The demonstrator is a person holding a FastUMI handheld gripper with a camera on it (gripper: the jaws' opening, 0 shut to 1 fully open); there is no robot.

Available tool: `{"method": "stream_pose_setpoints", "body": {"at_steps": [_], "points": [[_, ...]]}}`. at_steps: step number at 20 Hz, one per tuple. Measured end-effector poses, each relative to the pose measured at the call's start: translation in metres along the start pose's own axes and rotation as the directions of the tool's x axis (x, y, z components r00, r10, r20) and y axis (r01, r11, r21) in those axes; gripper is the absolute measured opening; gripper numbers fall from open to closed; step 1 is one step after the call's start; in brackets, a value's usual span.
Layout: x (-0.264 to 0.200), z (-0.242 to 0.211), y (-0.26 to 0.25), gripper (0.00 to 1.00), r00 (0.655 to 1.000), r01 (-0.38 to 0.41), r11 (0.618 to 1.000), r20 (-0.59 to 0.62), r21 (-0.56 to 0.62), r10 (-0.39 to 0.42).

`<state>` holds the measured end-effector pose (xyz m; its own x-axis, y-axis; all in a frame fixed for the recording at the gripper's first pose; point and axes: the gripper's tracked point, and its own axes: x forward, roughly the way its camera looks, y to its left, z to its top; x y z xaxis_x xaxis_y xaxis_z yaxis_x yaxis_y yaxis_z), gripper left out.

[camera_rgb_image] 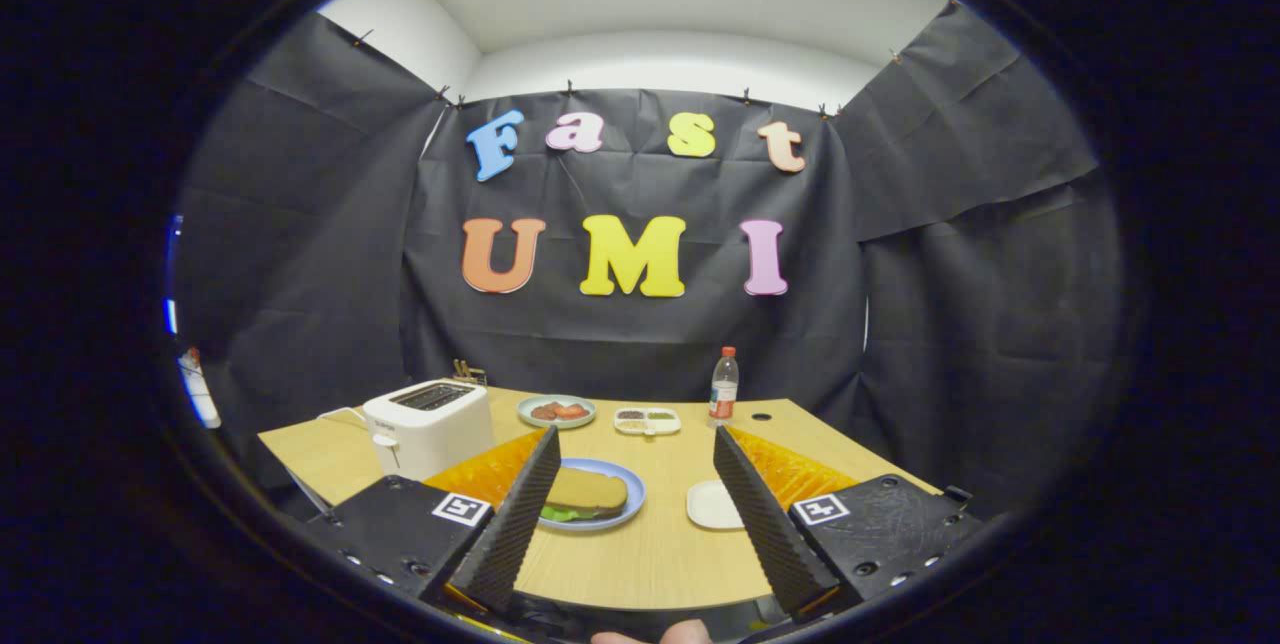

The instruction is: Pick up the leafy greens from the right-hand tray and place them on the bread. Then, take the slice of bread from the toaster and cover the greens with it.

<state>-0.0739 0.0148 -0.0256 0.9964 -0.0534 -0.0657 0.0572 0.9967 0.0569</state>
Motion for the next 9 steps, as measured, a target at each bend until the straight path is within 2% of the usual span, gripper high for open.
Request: {"method": "stream_pose_setpoints", "body": {"at_steps": [9], "points": [[0.0019,-0.009,0.0091,0.94,0.999,0.001,0.999,-0.034,0.051,0.001]]}}
